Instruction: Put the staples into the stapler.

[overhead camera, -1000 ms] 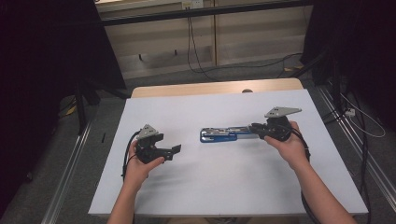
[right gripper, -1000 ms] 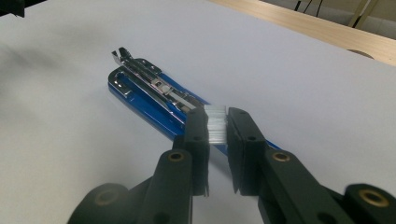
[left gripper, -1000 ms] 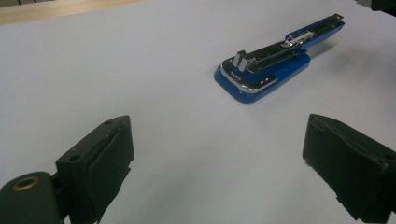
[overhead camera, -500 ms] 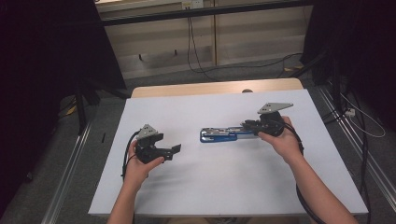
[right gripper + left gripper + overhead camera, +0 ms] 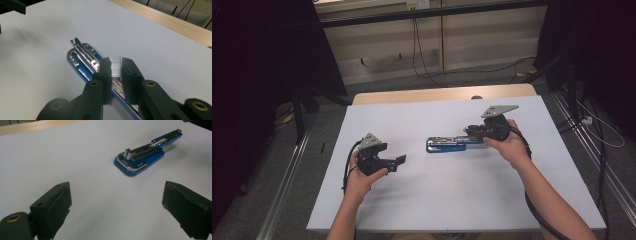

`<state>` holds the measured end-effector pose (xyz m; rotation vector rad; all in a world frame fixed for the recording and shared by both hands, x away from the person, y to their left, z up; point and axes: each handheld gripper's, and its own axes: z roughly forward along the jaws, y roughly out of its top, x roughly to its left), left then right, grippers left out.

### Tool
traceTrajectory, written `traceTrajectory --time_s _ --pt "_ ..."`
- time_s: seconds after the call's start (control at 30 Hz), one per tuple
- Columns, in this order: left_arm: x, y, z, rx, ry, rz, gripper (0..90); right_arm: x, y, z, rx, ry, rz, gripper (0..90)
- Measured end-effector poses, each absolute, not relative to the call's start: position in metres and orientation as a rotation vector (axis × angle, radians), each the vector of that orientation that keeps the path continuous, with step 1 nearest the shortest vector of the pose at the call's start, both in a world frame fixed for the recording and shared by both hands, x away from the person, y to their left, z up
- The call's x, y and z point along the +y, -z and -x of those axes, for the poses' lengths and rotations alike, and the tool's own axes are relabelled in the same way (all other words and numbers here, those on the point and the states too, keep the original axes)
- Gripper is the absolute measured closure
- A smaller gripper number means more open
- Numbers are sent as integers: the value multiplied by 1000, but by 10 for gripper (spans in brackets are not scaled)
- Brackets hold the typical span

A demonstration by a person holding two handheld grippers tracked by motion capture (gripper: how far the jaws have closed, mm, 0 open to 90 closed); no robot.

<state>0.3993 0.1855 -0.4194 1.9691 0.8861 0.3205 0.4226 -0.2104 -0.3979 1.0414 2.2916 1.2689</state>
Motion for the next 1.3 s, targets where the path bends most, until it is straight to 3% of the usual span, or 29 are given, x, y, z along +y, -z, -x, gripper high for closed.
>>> traceTrajectory --time_s 1.3 --pt "185 423 -400 896 -308 -1985 91 -183 400 -450 2439 -1276 -852 795"
